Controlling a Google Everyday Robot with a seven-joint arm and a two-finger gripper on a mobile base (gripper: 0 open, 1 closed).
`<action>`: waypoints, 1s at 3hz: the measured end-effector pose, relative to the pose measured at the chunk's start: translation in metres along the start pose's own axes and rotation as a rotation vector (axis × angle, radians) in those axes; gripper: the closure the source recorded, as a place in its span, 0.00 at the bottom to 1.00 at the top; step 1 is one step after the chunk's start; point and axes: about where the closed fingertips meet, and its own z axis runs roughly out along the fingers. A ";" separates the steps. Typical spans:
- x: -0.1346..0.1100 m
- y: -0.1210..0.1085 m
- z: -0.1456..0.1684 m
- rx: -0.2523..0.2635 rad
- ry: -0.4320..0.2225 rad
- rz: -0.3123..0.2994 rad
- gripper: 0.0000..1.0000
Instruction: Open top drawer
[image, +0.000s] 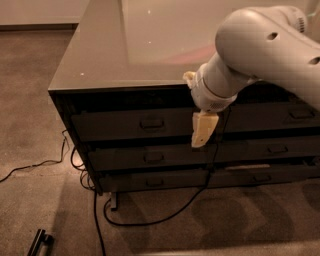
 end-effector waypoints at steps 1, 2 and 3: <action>-0.001 -0.003 0.061 -0.058 -0.049 0.003 0.00; 0.001 -0.004 0.081 -0.083 -0.060 0.004 0.00; 0.010 -0.008 0.165 -0.204 0.000 -0.002 0.00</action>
Offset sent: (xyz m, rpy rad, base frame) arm 0.0471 0.0243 -0.0917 0.0526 0.1124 0.0470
